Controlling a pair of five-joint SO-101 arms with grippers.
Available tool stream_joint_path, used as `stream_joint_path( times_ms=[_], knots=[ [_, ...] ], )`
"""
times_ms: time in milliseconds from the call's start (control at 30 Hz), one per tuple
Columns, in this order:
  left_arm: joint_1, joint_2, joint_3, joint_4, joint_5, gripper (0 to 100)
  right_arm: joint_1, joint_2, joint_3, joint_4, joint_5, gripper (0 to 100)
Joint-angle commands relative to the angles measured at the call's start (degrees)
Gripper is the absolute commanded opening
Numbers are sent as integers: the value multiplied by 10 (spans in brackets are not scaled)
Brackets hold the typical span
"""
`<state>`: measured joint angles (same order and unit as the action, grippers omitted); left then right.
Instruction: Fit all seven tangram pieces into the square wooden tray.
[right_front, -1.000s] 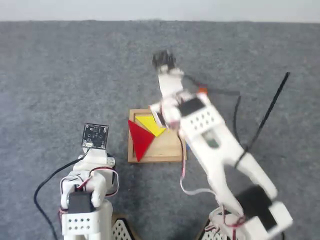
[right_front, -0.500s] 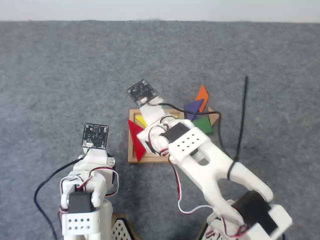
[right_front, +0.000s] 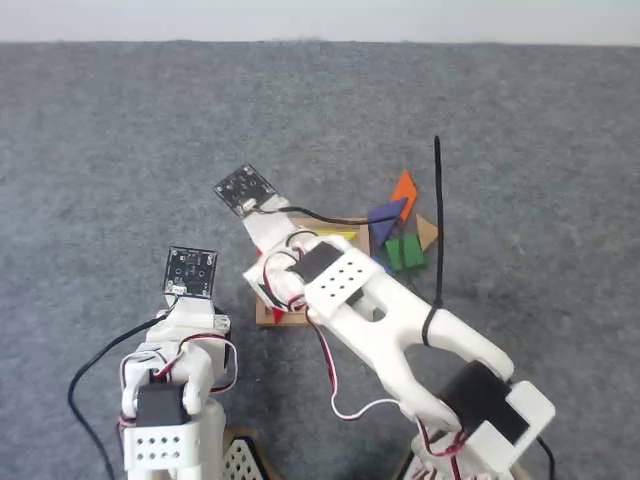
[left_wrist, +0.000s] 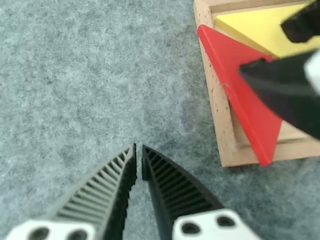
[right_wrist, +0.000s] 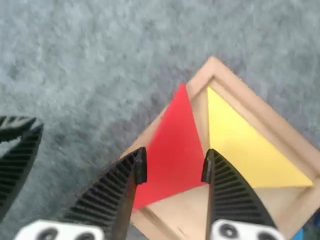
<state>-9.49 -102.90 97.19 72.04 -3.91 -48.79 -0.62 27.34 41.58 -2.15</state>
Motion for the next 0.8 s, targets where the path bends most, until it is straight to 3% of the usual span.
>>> stream_joint_path(
  times_ms=[0,433,767],
  knots=[
    [2,-11,-7,2,-1,21,-19,-1,-42,-8,4,176],
    [2,-11,-7,2,-1,21,-22,72,-81,-2,2,176],
    [2,-11,-7,2,-1,21,44,79,-85,-2,-11,176]
  ],
)
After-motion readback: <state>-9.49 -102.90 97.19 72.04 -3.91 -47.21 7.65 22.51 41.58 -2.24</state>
